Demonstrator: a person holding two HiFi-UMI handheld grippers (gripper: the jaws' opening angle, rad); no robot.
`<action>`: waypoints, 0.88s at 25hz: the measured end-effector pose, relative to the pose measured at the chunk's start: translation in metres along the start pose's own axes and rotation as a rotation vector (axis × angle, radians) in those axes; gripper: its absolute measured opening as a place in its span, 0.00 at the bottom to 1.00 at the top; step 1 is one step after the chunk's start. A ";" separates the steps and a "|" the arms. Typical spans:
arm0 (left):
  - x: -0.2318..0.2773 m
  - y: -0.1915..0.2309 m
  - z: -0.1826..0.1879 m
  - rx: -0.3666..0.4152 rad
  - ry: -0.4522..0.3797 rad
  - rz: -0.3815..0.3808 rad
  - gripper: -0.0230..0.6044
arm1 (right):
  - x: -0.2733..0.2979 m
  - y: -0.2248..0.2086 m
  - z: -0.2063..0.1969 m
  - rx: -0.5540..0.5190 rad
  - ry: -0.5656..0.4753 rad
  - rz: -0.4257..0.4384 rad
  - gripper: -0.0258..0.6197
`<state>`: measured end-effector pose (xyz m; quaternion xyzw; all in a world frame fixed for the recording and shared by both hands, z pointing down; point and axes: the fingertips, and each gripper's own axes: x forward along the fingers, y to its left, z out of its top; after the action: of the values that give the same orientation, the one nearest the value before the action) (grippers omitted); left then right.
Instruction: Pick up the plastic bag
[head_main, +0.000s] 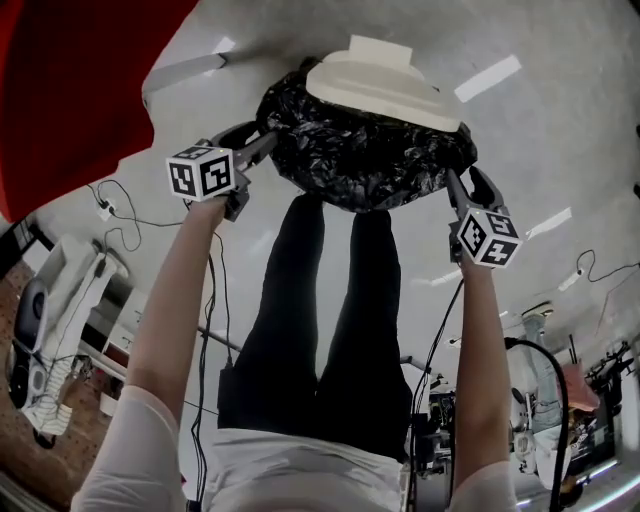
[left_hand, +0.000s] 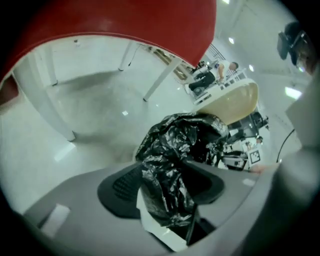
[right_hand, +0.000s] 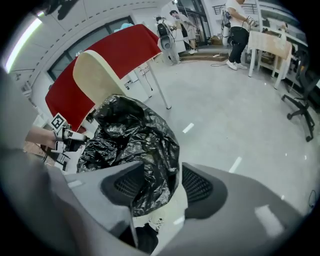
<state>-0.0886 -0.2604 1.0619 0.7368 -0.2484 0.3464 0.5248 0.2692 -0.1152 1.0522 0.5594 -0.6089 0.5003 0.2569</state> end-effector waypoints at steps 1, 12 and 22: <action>0.004 0.001 0.001 -0.025 -0.010 -0.022 0.47 | 0.006 -0.004 0.000 0.017 0.002 0.005 0.44; 0.035 0.026 -0.014 -0.122 -0.001 0.059 0.05 | 0.042 0.023 -0.002 0.044 0.035 0.170 0.11; 0.005 0.024 -0.022 0.027 0.016 0.221 0.04 | 0.022 0.035 -0.001 0.028 0.041 0.192 0.04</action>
<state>-0.1081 -0.2472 1.0847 0.7091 -0.3193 0.4113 0.4753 0.2307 -0.1276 1.0603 0.4915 -0.6474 0.5424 0.2124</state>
